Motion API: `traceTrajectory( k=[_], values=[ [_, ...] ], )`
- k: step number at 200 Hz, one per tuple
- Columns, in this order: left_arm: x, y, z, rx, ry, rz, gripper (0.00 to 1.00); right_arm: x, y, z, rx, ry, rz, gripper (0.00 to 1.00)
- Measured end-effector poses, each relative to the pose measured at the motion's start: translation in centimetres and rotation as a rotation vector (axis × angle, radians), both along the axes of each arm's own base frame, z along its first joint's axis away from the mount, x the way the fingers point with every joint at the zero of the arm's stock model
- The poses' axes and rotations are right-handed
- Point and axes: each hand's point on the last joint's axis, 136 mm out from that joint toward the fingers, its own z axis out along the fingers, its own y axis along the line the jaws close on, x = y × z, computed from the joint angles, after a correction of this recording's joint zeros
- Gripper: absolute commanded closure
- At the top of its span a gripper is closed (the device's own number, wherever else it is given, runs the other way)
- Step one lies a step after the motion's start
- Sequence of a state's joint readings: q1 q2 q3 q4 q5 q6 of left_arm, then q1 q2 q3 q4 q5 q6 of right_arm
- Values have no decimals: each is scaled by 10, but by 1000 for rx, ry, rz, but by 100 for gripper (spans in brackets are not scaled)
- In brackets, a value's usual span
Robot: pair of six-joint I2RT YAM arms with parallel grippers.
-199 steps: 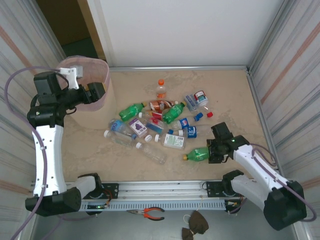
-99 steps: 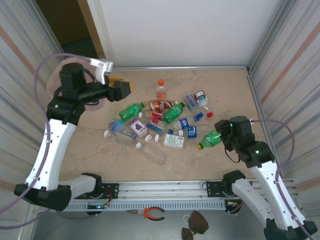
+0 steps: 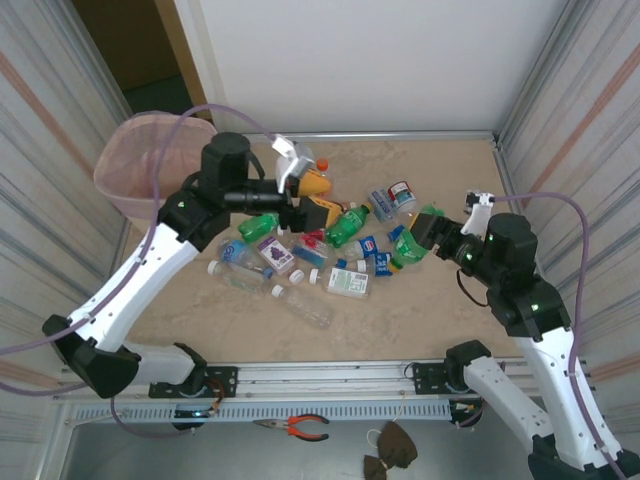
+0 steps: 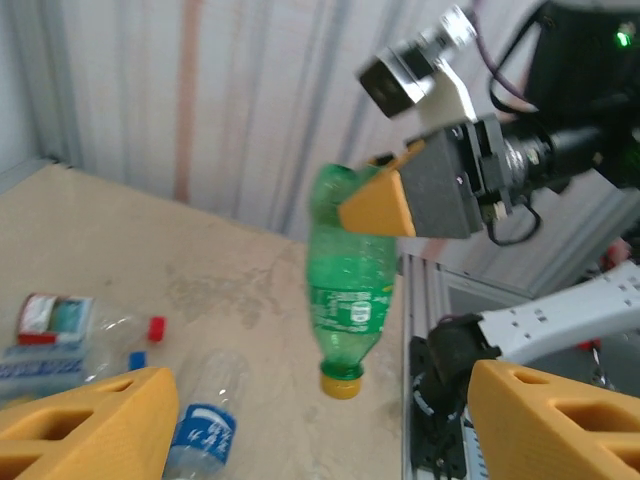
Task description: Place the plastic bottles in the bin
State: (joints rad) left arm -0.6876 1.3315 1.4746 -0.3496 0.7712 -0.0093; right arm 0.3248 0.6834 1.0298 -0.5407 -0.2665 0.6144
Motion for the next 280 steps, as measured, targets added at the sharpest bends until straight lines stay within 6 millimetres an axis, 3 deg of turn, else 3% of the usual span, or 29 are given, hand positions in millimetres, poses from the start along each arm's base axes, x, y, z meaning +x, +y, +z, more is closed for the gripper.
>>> traceTrajectory(
  k=[45,87,152,202,229,280],
  values=[
    [-19,-37,-15,-2,-6,-131,21,-5,26,44,58,-141,160,45],
    [-31,-66,-30,9,5,-200,20,-14,48,72,93,-215,269,44],
    [-32,-83,-22,-1,-30,-221,30,-20,70,75,101,-209,350,46],
    [-32,-84,-17,-8,-41,-224,48,-22,69,77,96,-218,340,46],
    [-33,-85,-18,-8,-39,-229,52,-23,67,76,94,-214,336,45],
    [-35,-86,-17,3,-47,-230,52,-23,61,78,91,-219,299,12]
  ],
)
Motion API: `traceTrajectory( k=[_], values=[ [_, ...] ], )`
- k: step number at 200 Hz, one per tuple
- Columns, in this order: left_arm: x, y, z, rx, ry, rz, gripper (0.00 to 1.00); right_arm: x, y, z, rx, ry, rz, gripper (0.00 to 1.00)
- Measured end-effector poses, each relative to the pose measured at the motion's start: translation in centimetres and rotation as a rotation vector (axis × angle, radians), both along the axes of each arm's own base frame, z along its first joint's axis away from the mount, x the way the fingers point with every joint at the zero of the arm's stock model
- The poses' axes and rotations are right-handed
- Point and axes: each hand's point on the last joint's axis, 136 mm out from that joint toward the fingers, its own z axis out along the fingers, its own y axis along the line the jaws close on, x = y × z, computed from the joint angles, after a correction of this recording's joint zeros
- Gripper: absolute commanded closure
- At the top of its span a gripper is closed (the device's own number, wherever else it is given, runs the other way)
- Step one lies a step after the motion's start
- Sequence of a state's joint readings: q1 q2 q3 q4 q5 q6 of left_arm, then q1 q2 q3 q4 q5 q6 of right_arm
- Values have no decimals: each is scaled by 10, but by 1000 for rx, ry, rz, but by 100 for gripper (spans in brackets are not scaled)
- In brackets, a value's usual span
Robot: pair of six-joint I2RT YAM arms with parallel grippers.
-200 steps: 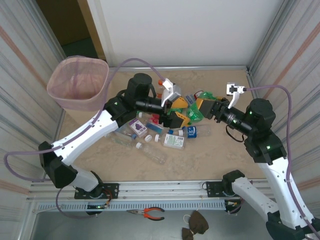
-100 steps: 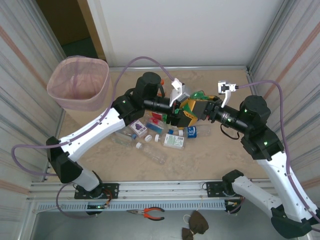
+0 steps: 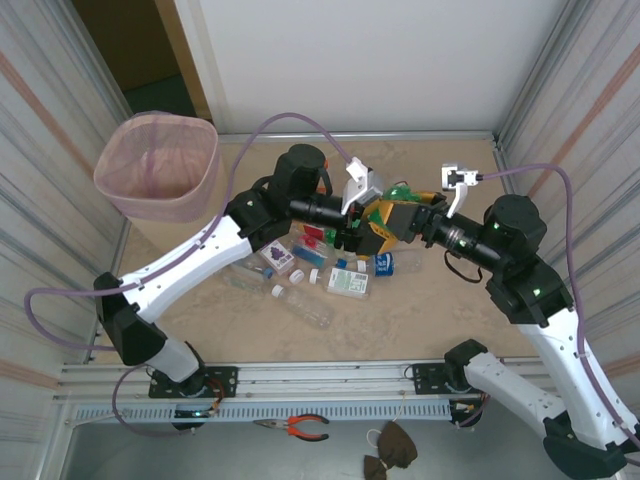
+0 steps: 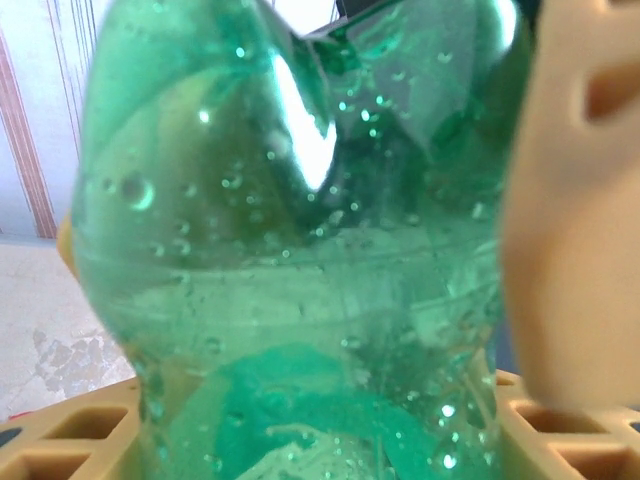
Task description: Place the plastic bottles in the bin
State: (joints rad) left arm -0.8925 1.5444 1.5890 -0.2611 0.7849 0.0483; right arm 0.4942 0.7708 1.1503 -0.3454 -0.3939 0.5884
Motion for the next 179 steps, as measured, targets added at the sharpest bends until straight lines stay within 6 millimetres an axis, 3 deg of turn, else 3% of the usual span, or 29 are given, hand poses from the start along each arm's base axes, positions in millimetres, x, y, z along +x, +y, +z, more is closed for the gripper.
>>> traceTrajectory(
  k=[46,90,133,179],
  values=[
    [13,10,-4,61,-47,108,50,1,-10,3,-6,-6,-56,6],
    [42,48,17,116,-110,293,52,1,-18,4,-35,-37,-97,5],
    [91,128,49,155,-170,578,51,8,-21,-2,-70,-41,-131,6],
    [142,247,81,188,-189,950,51,18,-20,-9,-101,-32,-151,6]
  ],
)
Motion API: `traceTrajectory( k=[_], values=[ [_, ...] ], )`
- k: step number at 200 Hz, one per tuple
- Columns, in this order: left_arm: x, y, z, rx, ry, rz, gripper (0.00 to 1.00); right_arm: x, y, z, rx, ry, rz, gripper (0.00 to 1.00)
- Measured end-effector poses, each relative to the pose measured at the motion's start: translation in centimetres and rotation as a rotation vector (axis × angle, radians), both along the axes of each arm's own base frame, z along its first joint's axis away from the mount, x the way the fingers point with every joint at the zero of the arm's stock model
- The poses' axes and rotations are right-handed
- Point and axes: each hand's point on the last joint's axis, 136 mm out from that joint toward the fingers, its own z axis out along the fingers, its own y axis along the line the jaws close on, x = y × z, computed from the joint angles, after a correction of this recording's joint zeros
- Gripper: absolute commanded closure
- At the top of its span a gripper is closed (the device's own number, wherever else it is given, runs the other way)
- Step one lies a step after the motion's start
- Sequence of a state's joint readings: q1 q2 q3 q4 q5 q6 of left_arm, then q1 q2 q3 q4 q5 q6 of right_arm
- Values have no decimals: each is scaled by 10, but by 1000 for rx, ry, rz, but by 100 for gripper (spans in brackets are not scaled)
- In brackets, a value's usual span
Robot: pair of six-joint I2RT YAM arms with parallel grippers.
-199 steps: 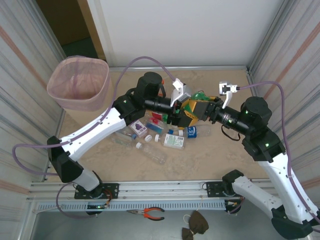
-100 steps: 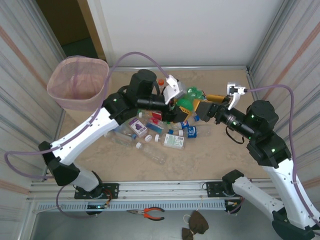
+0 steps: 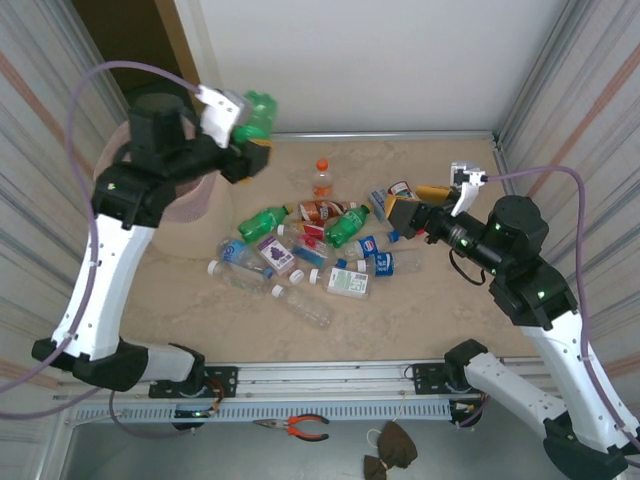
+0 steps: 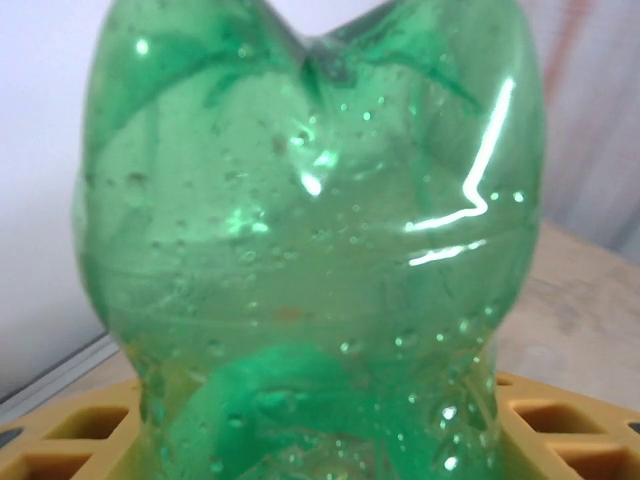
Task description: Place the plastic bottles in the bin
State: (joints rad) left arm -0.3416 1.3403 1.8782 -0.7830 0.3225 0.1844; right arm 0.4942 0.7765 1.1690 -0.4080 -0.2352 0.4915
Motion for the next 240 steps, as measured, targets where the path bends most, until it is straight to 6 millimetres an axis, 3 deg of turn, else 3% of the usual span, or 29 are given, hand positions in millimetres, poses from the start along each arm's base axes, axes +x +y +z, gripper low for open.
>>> traceTrajectory(
  k=[43,89,121,164,197,240],
  values=[
    [27,96,-8,26,53,291,51,9,5,-9,-20,25,0,6],
    [57,160,-52,54,201,462,52,12,6,-9,-23,30,0,6],
    [80,178,-96,88,320,497,53,13,6,-8,-22,28,-1,6],
    [99,194,-174,127,523,509,54,15,4,-8,-24,27,-17,6],
    [102,196,-229,142,665,498,54,17,2,-8,-26,27,-32,6],
    [92,194,-287,151,803,488,50,17,2,-8,-26,28,-33,6]
  ],
)
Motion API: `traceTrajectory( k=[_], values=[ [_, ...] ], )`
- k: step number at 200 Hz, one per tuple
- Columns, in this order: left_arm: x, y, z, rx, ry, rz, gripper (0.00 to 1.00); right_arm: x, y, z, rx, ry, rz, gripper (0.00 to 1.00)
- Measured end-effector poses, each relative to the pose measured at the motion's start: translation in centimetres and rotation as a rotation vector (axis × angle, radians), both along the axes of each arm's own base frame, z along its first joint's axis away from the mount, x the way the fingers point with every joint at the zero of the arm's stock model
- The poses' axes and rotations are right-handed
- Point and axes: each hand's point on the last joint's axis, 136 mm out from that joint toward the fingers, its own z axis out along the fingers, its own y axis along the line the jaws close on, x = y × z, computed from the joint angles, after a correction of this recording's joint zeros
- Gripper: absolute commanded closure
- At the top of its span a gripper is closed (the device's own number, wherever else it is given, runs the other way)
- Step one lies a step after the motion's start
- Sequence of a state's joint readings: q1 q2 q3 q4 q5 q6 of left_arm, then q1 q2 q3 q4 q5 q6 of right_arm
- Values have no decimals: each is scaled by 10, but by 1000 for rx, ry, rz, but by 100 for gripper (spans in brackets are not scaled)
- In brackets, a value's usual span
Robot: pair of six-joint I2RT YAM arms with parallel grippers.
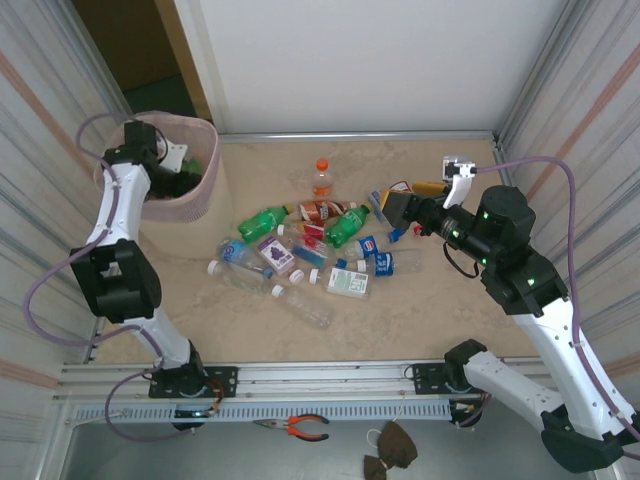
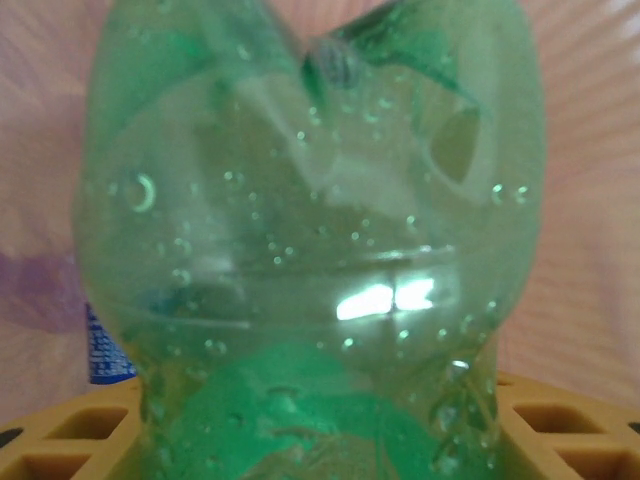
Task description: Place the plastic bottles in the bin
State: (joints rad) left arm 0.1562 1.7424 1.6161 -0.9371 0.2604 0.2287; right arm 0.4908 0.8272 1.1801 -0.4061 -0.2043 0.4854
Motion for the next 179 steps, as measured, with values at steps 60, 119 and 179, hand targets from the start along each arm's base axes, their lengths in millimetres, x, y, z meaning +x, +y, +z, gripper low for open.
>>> traceTrajectory(
  k=[60,119,179],
  values=[
    [-5,-1,-44,-18,100,7,37,9,4,-11,-19,35,-3,6],
    [-1,-3,-49,-42,99,15,27,16,9,-33,-63,110,5,7],
    [5,-1,-23,-157,-2,50,24,21,29,-71,-173,199,78,11]
  ],
)
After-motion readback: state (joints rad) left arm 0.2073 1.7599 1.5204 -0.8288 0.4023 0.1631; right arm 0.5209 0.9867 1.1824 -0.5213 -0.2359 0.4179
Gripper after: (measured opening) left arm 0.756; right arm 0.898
